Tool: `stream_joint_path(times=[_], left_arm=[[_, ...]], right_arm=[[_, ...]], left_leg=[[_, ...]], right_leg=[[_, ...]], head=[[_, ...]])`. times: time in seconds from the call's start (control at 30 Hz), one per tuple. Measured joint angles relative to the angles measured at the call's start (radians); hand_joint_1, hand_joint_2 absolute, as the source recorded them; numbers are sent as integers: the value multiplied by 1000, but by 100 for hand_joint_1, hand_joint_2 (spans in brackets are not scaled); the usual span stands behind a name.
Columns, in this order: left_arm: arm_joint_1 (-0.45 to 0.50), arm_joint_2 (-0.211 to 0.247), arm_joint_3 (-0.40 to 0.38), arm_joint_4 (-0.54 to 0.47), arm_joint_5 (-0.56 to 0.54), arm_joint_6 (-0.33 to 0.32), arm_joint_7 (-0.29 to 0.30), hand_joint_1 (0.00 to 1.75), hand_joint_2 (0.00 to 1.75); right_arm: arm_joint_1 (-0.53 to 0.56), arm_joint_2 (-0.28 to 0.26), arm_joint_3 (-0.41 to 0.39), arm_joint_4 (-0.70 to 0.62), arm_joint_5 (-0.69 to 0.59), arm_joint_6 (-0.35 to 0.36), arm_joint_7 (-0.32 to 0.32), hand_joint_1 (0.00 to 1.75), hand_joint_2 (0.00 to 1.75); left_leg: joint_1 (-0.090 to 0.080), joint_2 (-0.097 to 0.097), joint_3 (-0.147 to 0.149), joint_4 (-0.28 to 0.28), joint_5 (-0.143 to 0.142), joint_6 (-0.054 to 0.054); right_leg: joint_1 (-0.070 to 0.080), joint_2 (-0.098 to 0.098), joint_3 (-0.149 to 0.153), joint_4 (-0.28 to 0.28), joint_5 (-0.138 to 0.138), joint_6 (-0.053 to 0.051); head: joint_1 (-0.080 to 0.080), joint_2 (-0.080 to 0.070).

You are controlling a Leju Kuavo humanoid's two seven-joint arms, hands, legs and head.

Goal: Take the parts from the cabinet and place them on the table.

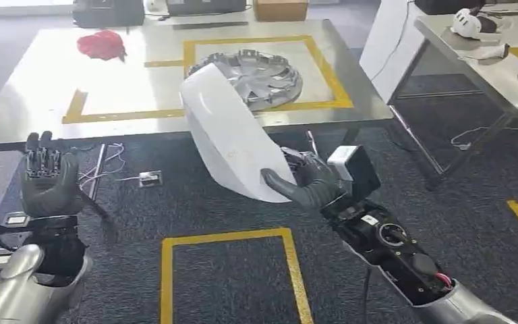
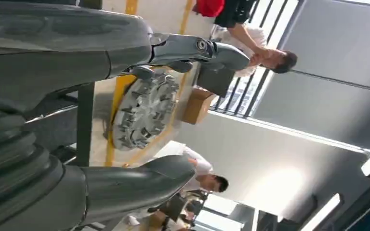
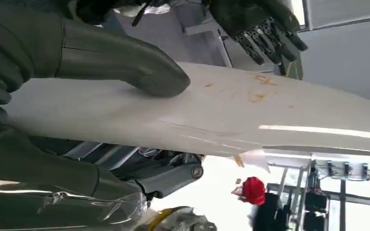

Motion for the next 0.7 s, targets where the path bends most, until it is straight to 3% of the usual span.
stream_joint_path(times=[0.03, 0.07, 0.1, 0.17, 0.2, 0.27, 0.3, 0.33, 0.37, 0.4, 0.47, 0.53, 0.57, 0.63, 0.7], left_arm=[[1, 0, 0, -1, 0, -1, 0, 0, 175], [3, 0, 0, -1, 0, -2, 0, 0, 175], [4, 0, 0, -2, 0, -5, 0, 0, 175], [2, 1, 0, -6, -4, -6, 0, 0, 175], [-5, 0, 0, -6, -7, -6, 0, 0, 175], [-7, 0, 0, -6, -10, -7, 0, 0, 175], [-6, 0, 0, -5, -11, -7, 0, 0, 175], [-5, 0, 0, -4, -11, -7, 0, 0, 175], [-5, 0, 0, -3, -12, -7, -1, 0, 175], [-7, 0, 0, -3, -12, -8, -2, 0, 175], [-10, 0, 0, -3, -12, -10, -2, 0, 175], [-16, 0, 0, -2, -13, -15, -4, 0, 175], [-15, 0, 0, -2, -13, -17, -4, 0, 175], [-15, 0, 0, -2, -13, -18, -5, 0, 175], [-20, 0, 0, -2, -13, -19, -6, 0, 175]], right_arm=[[-4, 0, 2, 0, 0, -1, 2, 175, 175], [-3, 0, 2, -2, -1, -2, 2, 175, 175], [-4, 0, 1, -4, -1, -3, 2, 175, 175], [-4, 0, 0, -5, -1, -7, 2, 175, 175], [-6, 0, 0, -5, -1, -7, 0, 175, 175], [-5, 0, 1, -5, -1, -7, -2, 175, 175], [-3, 0, 1, -5, -1, -5, -2, 175, 175], [-2, 0, 1, -3, -1, -4, -3, 175, 175], [-2, 0, 1, -2, -1, -3, -5, 175, 175], [-2, 0, 1, -2, -1, -2, -7, 175, 175], [-3, 0, 1, -2, -1, 0, -11, 175, 175], [-8, 0, 0, -1, -1, 3, -13, 175, 175], [-9, 0, 0, -1, -1, 4, -13, 175, 175], [-12, 0, 0, 1, -1, 8, -14, 175, 175], [-16, 0, -1, 1, -1, 8, -15, 175, 175]], left_leg=[[1, -3, -8, -1, -3, -5], [1, -2, -6, -3, -5, -10], [-3, -2, 0, 3, -2, -15], [-1, 1, 1, 26, -17, -23], [-1, 2, -34, 87, -31, -30], [4, 3, -141, 250, -93, -41], [5, 3, -188, 310, -117, -44], [6, 3, -217, 332, -115, -46], [6, 3, -218, 302, -83, -46], [7, 3, -193, 226, -28, -44], [7, 6, -119, 40, 88, -37], [-2, 7, -103, 0, 52, -20], [-2, 5, -104, -2, 69, -13], [1, 4, -91, -2, 66, -2], [6, 4, -73, -7, 59, 8]], right_leg=[[0, -1, 15, -23, -20, -3], [1, -1, 21, -19, -5, -6], [2, -2, 23, -23, -8, -12], [-10, 0, 54, -38, -8, -17], [-12, -1, 60, -40, -12, -22], [-12, 0, 62, -40, -20, -27], [-12, 0, 63, -39, -24, -27], [-12, 1, 66, -37, -29, -27], [-12, 2, 71, -34, -36, -26], [-12, 3, 79, -31, -44, -24], [-12, 3, 95, -27, -61, -18], [-7, 4, 92, -23, -70, -7], [-7, 3, 93, -25, -72, -1], [-5, 3, 101, -15, -77, 9], [-9, -1, 71, 49, -107, 20]], head=[[5, 0], [6, 0], [4, 0], [5, 0], [-5, 0], [-24, 0], [-26, 0], [-27, 0], [-31, 0], [-36, 0], [-43, 0], [-51, 0], [-46, 0], [-41, 0], [-35, 0]])
